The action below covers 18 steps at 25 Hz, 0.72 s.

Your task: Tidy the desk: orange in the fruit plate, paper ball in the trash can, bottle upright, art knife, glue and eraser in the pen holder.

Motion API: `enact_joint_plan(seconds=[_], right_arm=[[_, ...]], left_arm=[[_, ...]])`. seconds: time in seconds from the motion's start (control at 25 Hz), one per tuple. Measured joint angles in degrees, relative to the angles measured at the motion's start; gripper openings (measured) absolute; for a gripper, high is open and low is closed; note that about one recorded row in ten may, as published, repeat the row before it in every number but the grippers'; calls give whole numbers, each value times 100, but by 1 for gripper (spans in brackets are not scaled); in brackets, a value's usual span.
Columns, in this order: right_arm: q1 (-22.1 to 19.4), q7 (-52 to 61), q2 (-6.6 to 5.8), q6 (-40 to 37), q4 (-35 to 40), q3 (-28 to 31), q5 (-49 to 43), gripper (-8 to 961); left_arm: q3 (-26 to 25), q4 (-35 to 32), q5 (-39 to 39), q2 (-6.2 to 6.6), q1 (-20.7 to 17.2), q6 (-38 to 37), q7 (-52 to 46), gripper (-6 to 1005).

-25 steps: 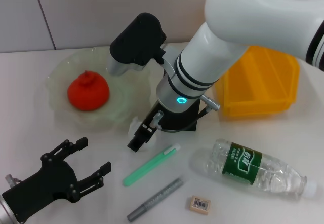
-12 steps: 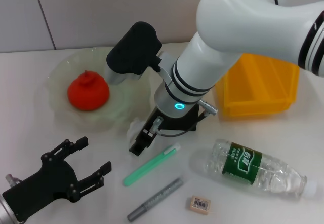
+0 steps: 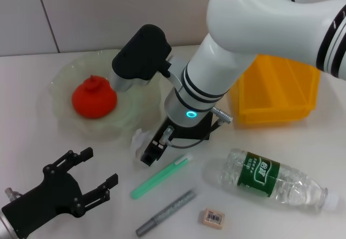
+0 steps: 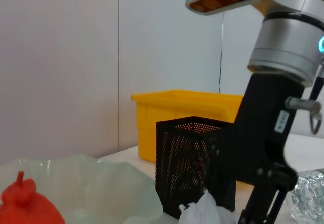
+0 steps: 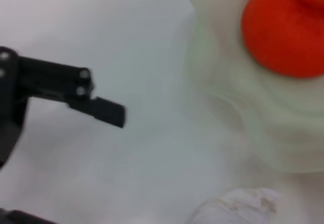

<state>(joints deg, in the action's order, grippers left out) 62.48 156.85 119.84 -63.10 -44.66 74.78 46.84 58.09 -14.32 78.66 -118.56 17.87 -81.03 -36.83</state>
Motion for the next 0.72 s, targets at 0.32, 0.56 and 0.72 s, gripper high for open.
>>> enact_joint_plan(seconds=[0.32,0.56,0.72], right_arm=[[-397,39,-54,-787,-1023,528,-236,506],[-722,100,-59,-1740,-2215,1210,-689,505],[-947,106,-67,-2226,-3051,1690,-745,505]], left_arm=[[0,0,0,7,15,-37,-4,828],[-4,-1,-2,4,7,-38,4,828],[-22,-3,-10,12,-15,-58,5,828]])
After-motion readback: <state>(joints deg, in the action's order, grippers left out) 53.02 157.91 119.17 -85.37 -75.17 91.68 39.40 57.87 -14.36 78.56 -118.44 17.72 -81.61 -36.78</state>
